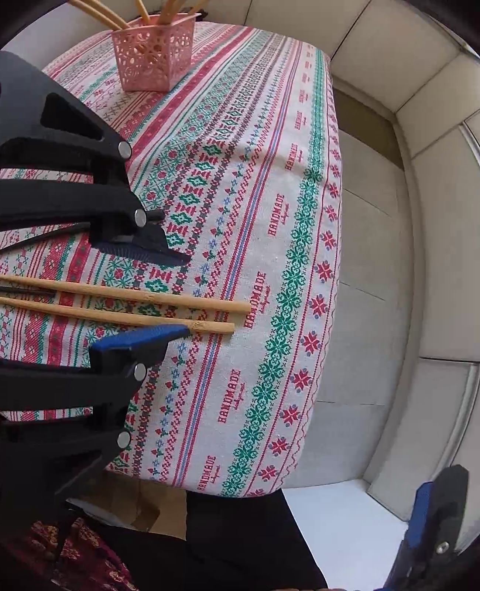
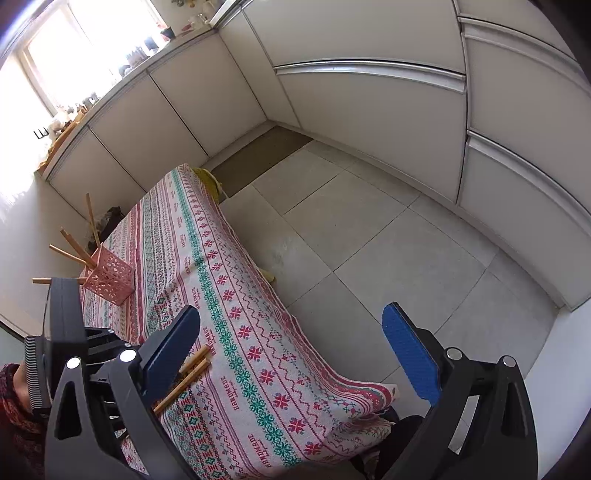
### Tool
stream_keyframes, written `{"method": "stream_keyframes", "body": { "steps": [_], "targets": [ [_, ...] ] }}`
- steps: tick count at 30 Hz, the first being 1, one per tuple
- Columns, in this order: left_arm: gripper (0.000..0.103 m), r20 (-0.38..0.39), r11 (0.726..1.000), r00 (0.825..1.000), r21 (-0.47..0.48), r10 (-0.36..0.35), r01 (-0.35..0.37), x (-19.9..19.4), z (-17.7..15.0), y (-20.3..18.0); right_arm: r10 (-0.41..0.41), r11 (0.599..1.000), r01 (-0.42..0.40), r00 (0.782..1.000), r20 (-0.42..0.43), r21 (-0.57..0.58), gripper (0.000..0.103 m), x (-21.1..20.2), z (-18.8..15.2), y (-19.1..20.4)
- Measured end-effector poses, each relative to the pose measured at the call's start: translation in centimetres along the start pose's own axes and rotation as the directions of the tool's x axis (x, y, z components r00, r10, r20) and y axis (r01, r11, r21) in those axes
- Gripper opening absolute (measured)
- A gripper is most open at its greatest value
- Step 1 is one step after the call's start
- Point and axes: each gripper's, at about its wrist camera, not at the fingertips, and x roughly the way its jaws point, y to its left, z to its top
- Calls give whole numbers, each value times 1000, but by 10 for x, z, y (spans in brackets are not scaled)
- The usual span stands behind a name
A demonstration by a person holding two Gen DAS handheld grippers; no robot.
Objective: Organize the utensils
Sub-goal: 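Move both tools back to the last wooden chopsticks on the cloth, then grasp a wooden chopstick with the left tool while the right tool grasps another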
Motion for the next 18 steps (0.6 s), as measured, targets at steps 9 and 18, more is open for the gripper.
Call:
{"method": "stream_keyframes", "body": {
  "steps": [9, 18],
  "targets": [
    [23, -69, 999, 998, 42, 6, -3, 23, 11, 0, 30, 999, -29, 999, -33, 41, 96, 6, 3, -6],
    [7, -105, 989, 989, -117, -102, 90, 36, 21, 4, 3, 999, -1, 998, -64, 34, 96, 13, 1, 1]
  ]
}}
